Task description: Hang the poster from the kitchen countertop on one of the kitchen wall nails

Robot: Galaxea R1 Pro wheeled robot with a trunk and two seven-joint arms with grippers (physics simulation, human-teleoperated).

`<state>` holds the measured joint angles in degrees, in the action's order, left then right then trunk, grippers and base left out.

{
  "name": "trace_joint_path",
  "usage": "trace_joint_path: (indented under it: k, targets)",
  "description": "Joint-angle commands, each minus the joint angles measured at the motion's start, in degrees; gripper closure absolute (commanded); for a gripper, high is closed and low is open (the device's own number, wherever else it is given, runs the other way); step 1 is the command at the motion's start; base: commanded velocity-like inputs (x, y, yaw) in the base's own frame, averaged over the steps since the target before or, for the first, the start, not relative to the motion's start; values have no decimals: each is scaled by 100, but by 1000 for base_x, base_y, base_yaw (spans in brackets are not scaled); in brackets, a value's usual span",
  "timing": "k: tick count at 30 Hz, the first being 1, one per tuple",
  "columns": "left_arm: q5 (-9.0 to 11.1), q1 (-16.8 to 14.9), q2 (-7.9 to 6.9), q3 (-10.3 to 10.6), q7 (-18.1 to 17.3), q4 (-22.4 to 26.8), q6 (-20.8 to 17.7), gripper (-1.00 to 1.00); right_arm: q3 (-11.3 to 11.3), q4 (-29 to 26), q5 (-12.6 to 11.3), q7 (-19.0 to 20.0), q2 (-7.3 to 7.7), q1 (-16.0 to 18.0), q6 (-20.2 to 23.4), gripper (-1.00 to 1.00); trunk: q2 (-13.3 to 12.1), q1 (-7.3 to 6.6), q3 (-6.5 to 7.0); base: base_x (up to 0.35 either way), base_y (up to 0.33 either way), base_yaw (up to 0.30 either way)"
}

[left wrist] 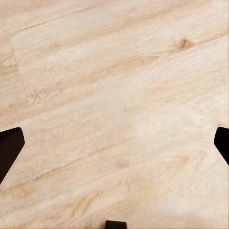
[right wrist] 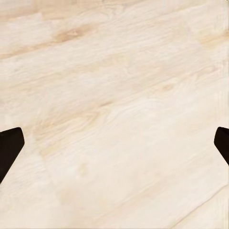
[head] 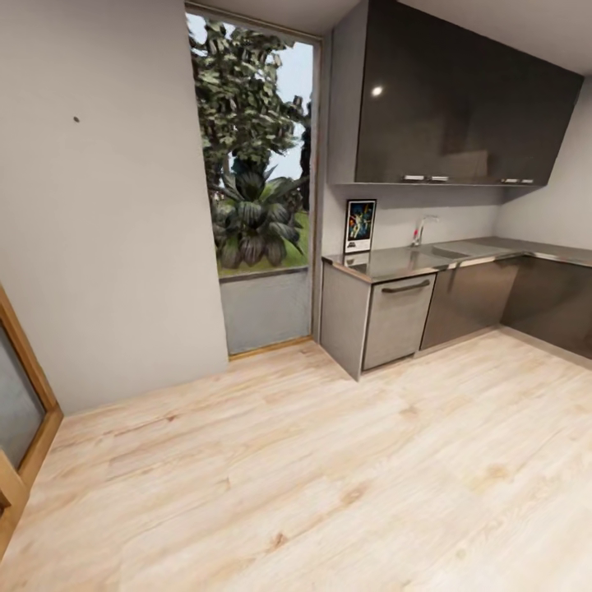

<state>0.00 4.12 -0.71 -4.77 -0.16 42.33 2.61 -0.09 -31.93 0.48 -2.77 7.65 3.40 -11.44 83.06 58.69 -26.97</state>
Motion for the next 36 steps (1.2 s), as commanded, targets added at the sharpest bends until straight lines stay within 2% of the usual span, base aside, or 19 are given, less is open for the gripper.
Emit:
trace_joint_path:
  k: [1,36]
  targets:
    - [0,1,-1,-3,-2,4,11,-100,0,2,5,-13,0,2,-16,-100,2,4,-5,343,79,0]
    - [0,1,-44,-2,-2,5,11,-100,0,2,5,-13,0,2,-16,-100,2,4,-5,343,99,0]
